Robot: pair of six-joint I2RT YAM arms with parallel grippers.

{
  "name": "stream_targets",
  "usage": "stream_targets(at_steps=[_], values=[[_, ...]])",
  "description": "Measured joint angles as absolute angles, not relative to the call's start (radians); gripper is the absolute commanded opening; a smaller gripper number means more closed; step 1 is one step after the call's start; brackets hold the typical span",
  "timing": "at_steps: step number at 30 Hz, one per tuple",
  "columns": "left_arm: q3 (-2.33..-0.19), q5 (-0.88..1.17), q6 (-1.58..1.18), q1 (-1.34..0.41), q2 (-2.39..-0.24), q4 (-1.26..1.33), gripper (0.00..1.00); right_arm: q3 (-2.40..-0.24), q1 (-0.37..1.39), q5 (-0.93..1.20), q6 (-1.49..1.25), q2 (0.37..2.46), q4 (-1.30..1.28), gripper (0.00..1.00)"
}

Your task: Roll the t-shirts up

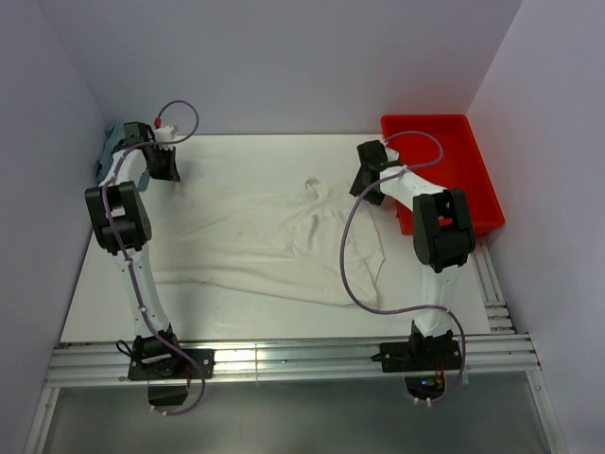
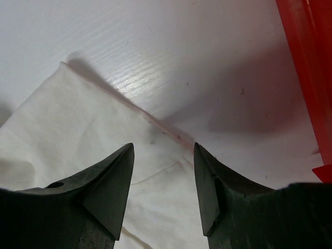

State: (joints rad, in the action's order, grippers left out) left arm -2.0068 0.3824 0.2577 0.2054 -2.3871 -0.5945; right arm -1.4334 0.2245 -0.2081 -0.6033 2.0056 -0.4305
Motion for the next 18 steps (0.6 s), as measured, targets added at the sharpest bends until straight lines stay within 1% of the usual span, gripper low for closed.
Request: stream_targets(at_steps=[7,11,13,16,17,18], values=[[-2.016,0.365,0.257,0.192,-2.387,-0.602,0.00,-1.485,0.224,-0.189,-0.593,2.030,-0.465,0.57],[-2.018,0.356,0.257,0.184,-2.387,-0.605,0.00,-1.488,0.224,-0.175,-0.586,2.049,-0.477,0.54],[-2.025,0.351,0.257,0.181,-2.387,-0.612,0.00,-1.488,0.224,-0.170,-0.585,2.059,-0.489,0.54],[-2.041,0.350,0.257,0.177,-2.387,-0.618,0.00,-1.491,0.224,-0.167,-0.583,2.069,-0.506,0.48],[-2.046,0.350,0.257,0.175,-2.387,-0.618,0.00,-1.494,0.224,-0.165,-0.582,2.070,-0.510,0.39],[-2.049,0.350,0.257,0.174,-2.387,-0.618,0.00,-1.496,0.224,-0.164,-0.579,2.070,-0.512,0.33]])
